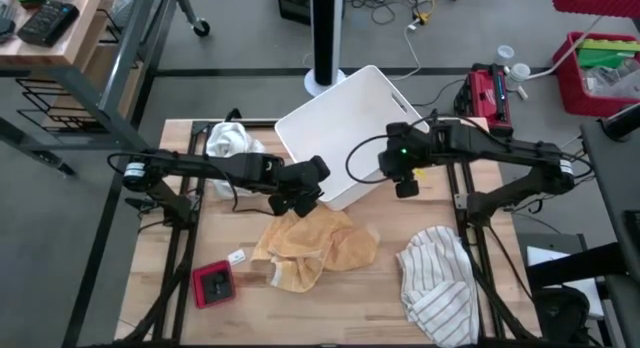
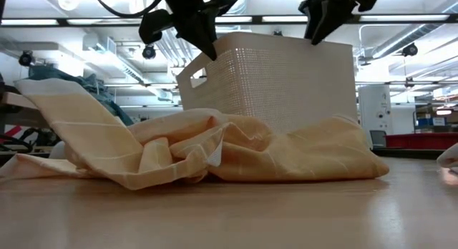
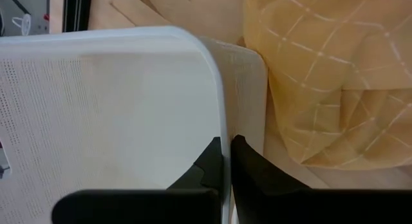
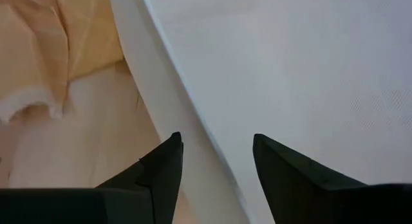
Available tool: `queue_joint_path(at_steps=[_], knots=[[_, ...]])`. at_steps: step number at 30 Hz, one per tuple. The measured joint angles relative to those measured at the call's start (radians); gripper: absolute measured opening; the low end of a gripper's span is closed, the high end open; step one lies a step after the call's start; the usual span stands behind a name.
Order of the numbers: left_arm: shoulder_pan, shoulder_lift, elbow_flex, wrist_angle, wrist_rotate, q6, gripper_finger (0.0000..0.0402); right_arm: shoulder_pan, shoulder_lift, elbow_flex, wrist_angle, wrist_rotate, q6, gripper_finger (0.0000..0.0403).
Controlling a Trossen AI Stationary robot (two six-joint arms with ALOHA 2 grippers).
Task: Fold towel
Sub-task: Move the white laundry bin to the top right of the table
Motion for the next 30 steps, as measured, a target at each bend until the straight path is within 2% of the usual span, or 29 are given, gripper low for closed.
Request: queue_joint_path(at_steps=[8,11,15,17,24,30], knots=[[0.000,0.000,0.000,0.027,-0.002,-0.012,0.0004,-0.074,0.018,-0.040,0.013,-0.006,-0.035,0.0172],[0.001,0.000,0.000,0.035,-0.002,-0.052,0.0008,-0.101,0.027,-0.045,0.017,-0.048,-0.043,0.0130],[-0.001,-0.003,0.000,0.035,-0.004,-0.078,0.0025,-0.128,0.032,-0.050,0.001,-0.139,-0.063,0.0039],[0.000,-0.005,0.000,0.035,-0.008,-0.081,0.0035,-0.131,0.037,-0.051,-0.015,-0.170,-0.075,0.0014],[0.001,-0.034,0.000,0.064,-0.015,-0.132,0.0060,-0.149,0.048,-0.065,-0.028,-0.170,0.017,0.0006],[-0.001,-0.092,0.006,0.146,-0.010,-0.221,0.0075,-0.157,0.008,-0.093,-0.010,-0.154,0.131,0.0004]])
